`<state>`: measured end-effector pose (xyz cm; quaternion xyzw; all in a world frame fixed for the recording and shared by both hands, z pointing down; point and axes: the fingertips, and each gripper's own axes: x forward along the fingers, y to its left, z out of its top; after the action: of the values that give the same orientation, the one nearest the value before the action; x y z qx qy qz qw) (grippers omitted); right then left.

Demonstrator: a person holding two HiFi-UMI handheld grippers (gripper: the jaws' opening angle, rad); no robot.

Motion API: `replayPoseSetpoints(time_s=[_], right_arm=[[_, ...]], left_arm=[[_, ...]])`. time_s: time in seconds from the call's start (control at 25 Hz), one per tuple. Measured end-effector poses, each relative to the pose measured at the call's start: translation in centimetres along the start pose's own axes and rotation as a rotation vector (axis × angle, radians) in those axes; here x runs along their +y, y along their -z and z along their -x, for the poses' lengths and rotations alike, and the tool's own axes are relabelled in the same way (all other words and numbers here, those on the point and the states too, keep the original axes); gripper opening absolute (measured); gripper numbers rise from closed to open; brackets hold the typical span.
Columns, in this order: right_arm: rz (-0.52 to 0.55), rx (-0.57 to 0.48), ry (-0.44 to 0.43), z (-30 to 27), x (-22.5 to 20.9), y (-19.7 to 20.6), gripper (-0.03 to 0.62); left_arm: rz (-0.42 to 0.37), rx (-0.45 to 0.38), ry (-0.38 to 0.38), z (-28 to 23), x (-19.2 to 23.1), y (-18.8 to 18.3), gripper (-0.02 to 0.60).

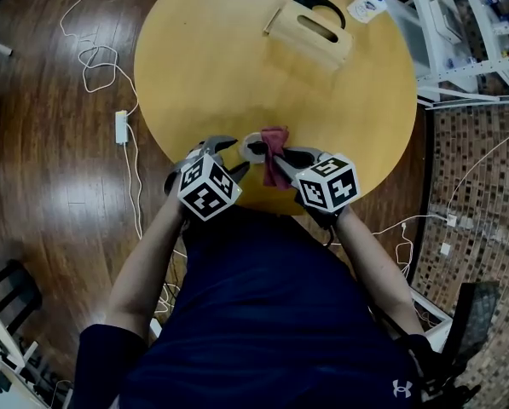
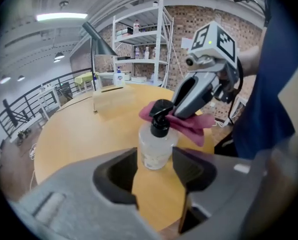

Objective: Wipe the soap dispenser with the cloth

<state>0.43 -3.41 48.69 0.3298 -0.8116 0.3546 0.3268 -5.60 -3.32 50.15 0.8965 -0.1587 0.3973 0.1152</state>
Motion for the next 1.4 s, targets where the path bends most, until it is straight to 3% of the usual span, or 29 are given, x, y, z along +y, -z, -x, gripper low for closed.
replayPoseSetpoints(time_s=[0.08, 0.24, 0.44, 0.6, 0.76, 0.92, 1.04, 1.16, 1.24, 1.4], right_arm=[[-0.002, -0.018, 0.022, 0.1, -0.8, -1.1, 0.057], [0.029, -0.031, 0.050, -1.2, -1.8, -3.9, 0.057], [0.029, -0.017, 0.037, -0.6, -1.0, -2.0, 0.057], [-0.001, -0.001, 0.003, 0.1, -0.1, -0.2, 0.057], [0.007, -0.063, 0.038, -0.1, -1.4, -3.5, 0.057], [0.058, -0.039, 0.044, -1.6, -1.0, -3.9, 0.057], [0.033, -0.023, 0.023, -1.1, -0.4, -2.3, 0.057], [0.013, 0.005, -0.020, -0.3, 0.3, -0.6, 0.057], [0.016, -0.005, -0.002, 0.1, -0.3, -1.0, 0.057], [-0.007, -0.061, 0.033, -0.7, -1.6, -3.9, 0.057]], left_arm=[[-0.007, -0.018, 0.014, -0.3, -1.0, -0.6, 0.227], [-0.006, -0.016, -0.039, -0.7, -0.7, -0.9, 0.238], [0.019, -0.003, -0.043, -0.5, 0.2, -0.5, 0.276], [0.038, -0.023, -0.042, 0.3, 0.2, -0.1, 0.243], [-0.005, -0.034, -0.038, -0.2, -0.9, -1.3, 0.250], [-0.047, 0.001, -0.066, -0.5, -0.2, -1.3, 0.243], [0.000, 0.009, -0.052, 0.1, 0.7, -0.5, 0.281], [0.061, 0.000, -0.060, 0.8, 1.0, 0.2, 0.265], [0.048, -0.007, -0.046, 0.8, 0.2, 0.2, 0.232], [0.000, -0.003, -0.043, -0.4, -0.9, -0.3, 0.256]])
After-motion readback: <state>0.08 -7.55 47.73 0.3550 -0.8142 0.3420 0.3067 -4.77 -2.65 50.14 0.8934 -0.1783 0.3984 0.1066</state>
